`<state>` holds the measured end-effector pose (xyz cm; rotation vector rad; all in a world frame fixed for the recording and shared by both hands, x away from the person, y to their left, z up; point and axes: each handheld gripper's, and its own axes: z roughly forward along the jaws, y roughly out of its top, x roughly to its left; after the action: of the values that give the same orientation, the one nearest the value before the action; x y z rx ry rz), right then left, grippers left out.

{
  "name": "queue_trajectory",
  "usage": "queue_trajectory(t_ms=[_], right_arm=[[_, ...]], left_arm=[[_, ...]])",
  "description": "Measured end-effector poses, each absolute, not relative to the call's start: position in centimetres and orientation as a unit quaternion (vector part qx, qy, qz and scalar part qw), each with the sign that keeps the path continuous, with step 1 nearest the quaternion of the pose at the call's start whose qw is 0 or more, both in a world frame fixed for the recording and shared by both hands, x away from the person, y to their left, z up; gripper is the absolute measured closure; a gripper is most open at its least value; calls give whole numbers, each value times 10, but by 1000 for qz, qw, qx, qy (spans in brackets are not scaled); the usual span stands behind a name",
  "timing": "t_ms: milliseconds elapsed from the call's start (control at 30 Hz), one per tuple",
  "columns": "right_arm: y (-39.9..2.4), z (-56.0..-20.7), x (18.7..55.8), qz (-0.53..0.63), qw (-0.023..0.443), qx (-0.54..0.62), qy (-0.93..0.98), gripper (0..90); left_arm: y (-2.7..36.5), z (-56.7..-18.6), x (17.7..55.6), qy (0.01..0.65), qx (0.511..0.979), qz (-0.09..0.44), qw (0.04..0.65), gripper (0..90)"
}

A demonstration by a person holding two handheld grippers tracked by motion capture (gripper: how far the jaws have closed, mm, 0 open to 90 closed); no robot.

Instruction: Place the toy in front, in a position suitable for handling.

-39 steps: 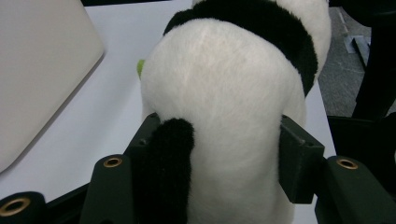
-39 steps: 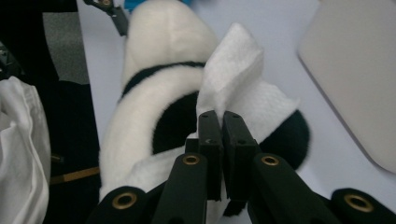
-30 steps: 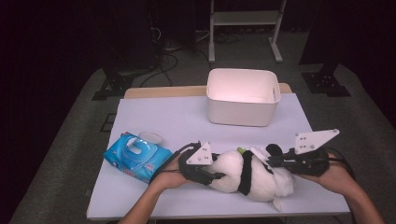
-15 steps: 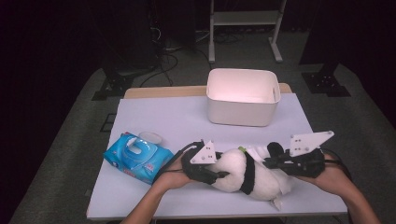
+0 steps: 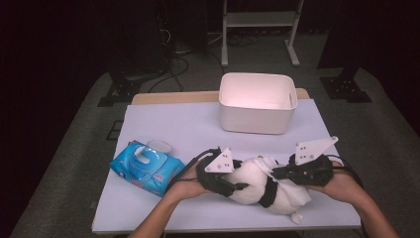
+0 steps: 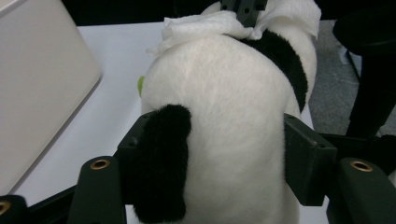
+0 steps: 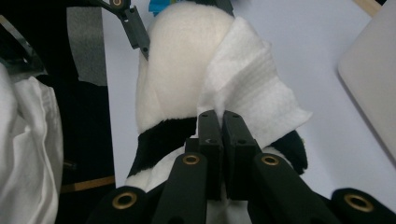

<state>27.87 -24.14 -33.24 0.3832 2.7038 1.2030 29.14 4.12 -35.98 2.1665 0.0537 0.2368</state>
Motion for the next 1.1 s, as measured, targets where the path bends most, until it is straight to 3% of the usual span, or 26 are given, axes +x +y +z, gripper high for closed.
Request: queue_trajectory(t_ms=[567, 900, 933, 1100], right_arm=[[-261, -342, 271, 420, 74, 141, 894, 868], [-273, -343, 267, 426, 77, 147, 890, 868], [-274, -344, 267, 427, 76, 149, 889, 868], [-270, -343, 269, 437, 90, 155, 881, 868]], left_arm=[[48, -358, 306, 49, 878, 26, 476, 201], [49, -369, 318, 59, 877, -18, 477, 158], [47, -371, 318, 59, 878, -17, 475, 160], [50, -362, 318, 66, 870, 3, 489, 420]])
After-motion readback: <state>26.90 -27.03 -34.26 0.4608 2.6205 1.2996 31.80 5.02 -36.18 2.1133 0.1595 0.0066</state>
